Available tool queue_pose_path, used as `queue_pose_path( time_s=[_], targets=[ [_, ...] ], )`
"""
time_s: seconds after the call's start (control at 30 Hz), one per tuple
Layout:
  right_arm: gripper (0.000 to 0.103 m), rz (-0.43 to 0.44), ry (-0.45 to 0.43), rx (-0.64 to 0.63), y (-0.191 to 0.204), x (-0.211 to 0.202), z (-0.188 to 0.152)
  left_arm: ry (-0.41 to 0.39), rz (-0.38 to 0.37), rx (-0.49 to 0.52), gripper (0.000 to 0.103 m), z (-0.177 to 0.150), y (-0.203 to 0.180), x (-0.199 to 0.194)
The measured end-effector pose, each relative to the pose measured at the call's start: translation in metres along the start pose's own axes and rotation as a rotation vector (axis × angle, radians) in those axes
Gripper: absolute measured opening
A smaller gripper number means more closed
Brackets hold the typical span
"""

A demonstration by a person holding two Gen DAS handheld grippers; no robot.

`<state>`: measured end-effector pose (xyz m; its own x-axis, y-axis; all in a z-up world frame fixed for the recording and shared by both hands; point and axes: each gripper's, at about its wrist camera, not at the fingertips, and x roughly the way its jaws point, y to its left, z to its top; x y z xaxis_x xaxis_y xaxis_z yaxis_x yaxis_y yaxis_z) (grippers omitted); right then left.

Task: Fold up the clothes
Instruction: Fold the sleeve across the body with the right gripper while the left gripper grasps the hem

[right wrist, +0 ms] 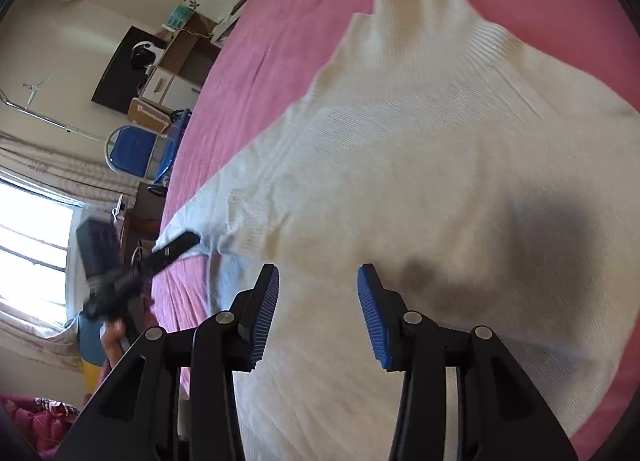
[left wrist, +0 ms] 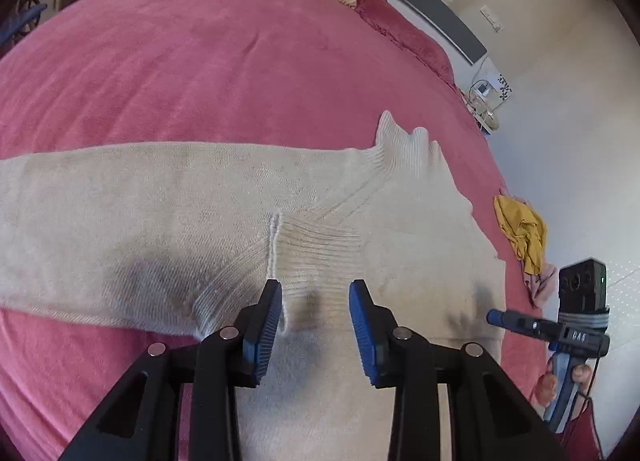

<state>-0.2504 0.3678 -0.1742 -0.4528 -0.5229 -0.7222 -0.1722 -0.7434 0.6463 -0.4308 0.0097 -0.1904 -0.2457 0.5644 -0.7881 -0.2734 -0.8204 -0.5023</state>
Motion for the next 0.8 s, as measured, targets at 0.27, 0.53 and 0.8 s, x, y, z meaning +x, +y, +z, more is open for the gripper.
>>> queue_pose_path(
  time_s=[0.27,0.53,0.8],
  targets=[
    [0.045,-0.041,-0.022,0.048,-0.043,-0.028,-0.034,0.093,-0.026,-0.079,0.036,0.028,0.015,0.038],
    [0.045,-0.17,-0.069,0.07,-0.06,-0.044,-0.046,0.106,0.121,0.026,0.003,0.022,-0.006,0.054],
    [0.019,-0.469,-0.26,0.121,-0.084,-0.094,-0.042,-0.064,0.135,0.043,0.003,0.009,-0.021,0.008]
  ],
)
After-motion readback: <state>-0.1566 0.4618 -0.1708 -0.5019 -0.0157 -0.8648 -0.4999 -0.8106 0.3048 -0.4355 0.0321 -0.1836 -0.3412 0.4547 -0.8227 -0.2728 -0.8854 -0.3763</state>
